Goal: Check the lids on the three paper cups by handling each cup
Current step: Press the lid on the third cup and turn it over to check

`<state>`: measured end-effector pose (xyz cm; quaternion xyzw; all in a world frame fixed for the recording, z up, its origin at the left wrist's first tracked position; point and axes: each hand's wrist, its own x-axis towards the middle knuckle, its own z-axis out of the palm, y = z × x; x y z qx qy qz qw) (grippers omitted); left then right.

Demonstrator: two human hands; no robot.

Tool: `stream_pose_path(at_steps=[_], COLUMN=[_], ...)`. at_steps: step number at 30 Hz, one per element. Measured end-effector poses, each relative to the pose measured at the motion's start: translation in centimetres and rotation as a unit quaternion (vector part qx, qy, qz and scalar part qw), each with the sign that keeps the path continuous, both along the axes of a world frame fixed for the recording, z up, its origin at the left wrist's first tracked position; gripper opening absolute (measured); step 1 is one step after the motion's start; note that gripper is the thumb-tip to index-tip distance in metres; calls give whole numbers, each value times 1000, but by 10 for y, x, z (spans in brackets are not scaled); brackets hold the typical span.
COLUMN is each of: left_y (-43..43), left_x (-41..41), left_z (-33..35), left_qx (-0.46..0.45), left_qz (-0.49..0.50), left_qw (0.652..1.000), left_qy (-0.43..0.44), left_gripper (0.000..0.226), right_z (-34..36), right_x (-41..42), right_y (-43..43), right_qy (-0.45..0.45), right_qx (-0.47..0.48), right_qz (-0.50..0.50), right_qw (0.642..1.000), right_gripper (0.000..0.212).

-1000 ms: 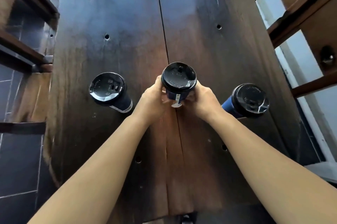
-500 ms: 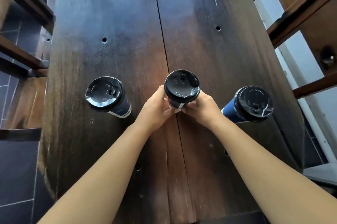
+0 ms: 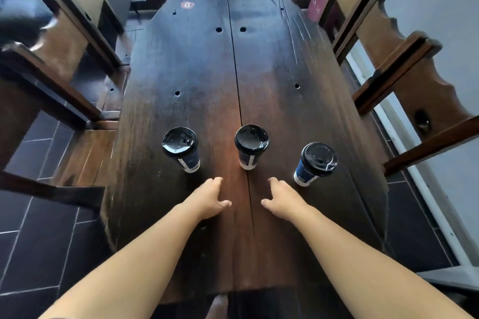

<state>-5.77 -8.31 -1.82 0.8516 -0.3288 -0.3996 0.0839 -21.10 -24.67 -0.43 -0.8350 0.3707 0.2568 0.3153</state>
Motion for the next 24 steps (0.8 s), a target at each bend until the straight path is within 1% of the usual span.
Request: stream_pose_path(at_steps=[4,7,10,14,19,22,24], left_y=[28,31,14,-25,-68,-89,-100], left_x=[-28,-48,-56,-75,-101,-109,-109], left_z=[30,47,71,94,92,81,71], left_qx=[21,8,-41,-113,-136,-126,-114], left_qz=[-18,-25,-32,-53,-90,-122,-121], left_qw=[999,998,997,991,985,983,985], left_qy=[-31,-49,-54,-57,-49,-51,-41], left_gripper=[76,72,71,69,64,67,71], right_z=[25,36,54,71,72,72,75], right_x=[-30,-48,-54,-77,-122,-143,-149], right_y=[19,22,12,-5,-29,-45,-55], right_qy=[14,5,-39,-82,-59,-47,-51], right_qx=[-11,-19,-17,-16,-32,-37,-36], right_qz=[41,30,-9,-66,-101,-122,-132], right_qw=[999,999,999,994,993,991,989], right_gripper=[62,56,56,50,45,48,52])
